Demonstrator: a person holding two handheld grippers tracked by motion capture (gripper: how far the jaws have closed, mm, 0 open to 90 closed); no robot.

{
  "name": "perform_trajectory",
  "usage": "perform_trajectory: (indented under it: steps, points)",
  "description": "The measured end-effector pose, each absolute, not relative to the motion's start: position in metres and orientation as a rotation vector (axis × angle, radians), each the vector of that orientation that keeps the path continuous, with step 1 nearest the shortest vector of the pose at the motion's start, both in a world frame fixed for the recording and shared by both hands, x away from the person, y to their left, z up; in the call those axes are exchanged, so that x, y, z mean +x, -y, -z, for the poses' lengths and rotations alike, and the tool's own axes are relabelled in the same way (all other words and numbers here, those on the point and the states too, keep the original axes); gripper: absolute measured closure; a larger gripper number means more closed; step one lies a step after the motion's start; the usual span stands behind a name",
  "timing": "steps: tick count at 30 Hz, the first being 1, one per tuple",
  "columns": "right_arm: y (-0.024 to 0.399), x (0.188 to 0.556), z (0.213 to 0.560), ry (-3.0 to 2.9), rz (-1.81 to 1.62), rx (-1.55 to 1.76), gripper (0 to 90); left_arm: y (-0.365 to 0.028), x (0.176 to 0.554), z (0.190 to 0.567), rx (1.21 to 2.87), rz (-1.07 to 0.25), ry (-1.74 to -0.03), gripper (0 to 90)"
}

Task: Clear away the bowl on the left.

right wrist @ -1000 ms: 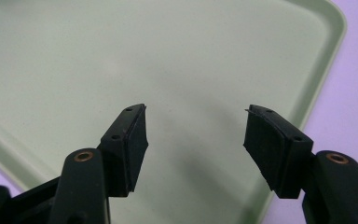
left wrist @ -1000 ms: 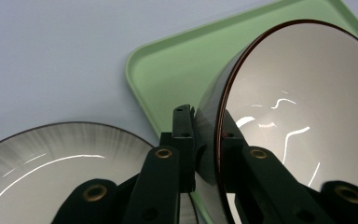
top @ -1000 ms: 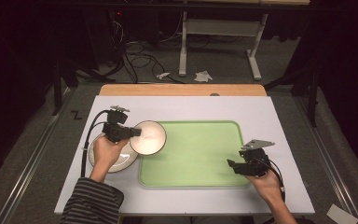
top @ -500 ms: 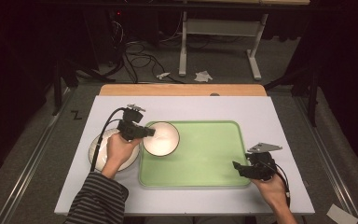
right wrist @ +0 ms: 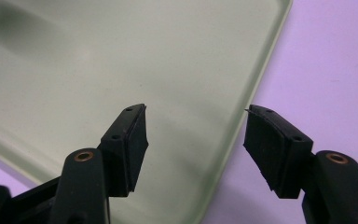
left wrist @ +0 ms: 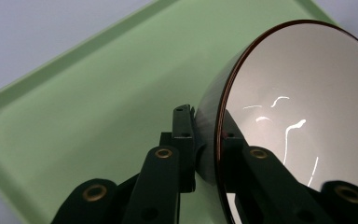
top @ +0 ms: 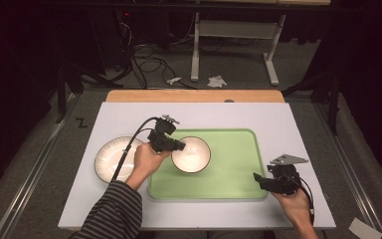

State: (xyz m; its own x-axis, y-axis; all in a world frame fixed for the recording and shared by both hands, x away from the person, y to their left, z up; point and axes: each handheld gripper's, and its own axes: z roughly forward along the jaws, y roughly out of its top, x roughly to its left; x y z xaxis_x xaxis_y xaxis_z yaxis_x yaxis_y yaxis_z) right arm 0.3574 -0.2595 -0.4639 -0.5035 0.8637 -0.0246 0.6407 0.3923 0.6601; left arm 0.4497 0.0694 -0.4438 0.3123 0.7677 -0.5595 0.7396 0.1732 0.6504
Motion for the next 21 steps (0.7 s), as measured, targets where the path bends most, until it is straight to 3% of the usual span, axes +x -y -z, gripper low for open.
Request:
perform_trajectory:
  steps: [21]
  points:
    - [0.261, 0.356, 0.465, -2.299, -0.833, 1.297, 40.8, -0.035, 0.460, 0.468, 1.591, 0.002, -1.435, 82.4]
